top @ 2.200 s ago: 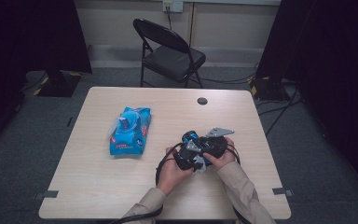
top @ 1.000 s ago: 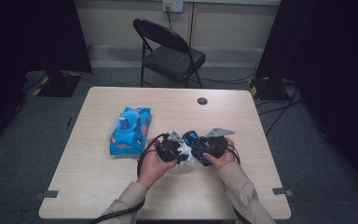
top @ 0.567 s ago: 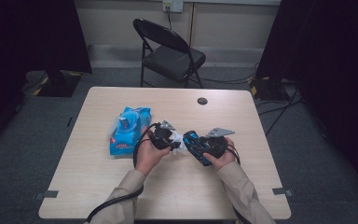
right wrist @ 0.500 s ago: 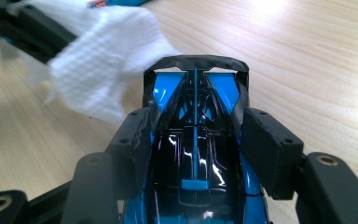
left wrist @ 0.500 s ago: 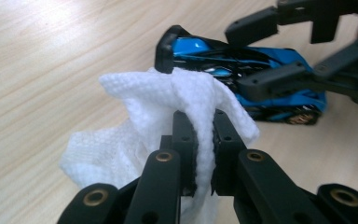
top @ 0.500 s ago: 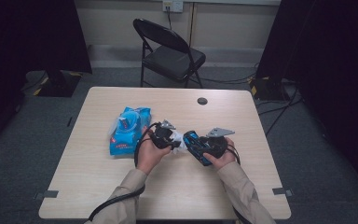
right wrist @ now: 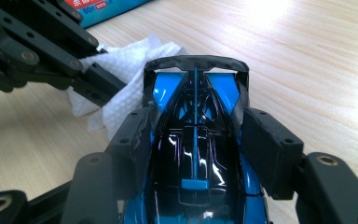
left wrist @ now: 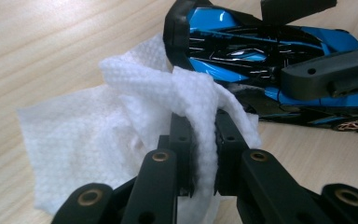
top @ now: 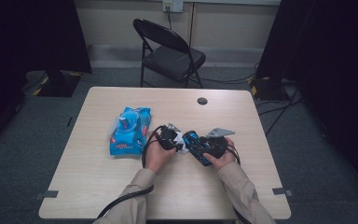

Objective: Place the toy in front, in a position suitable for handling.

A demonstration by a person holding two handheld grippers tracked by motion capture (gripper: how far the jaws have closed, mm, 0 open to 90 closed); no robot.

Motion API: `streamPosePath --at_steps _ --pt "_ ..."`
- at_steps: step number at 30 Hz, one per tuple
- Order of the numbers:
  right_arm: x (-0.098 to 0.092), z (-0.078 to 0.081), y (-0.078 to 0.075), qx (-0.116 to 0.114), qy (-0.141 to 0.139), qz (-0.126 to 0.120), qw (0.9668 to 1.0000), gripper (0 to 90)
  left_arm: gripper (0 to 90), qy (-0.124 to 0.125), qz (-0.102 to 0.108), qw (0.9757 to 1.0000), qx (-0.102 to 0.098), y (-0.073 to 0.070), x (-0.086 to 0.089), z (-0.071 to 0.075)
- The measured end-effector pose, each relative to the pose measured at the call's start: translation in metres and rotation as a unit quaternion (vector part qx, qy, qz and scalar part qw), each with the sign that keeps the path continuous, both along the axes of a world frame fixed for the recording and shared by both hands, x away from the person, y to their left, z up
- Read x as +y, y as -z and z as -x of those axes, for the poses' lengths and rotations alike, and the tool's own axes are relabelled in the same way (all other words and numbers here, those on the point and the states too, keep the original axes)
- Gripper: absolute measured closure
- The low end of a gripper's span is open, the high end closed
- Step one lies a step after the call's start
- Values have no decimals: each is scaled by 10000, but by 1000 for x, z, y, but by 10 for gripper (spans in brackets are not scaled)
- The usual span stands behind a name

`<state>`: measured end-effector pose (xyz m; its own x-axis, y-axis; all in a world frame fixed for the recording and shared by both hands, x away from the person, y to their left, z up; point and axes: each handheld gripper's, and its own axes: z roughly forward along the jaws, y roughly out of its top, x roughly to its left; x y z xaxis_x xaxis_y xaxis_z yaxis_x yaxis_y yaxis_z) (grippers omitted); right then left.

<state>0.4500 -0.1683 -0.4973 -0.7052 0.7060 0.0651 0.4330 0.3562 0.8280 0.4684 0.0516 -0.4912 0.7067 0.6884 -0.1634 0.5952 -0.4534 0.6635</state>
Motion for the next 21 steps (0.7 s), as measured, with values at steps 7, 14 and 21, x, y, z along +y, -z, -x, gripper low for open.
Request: streamPosePath --at_steps 7,14,21 --pt "0 0 0 5 -2 2 10000 436 811 95 -18 9999 51 -1 -3 2" --pt "0 0 0 2 -6 -3 10000 436 816 292 40 9995 100 -1 -10 11" --pt "0 0 0 0 0 6 10000 436 817 550 105 9984 126 0 -23 22"
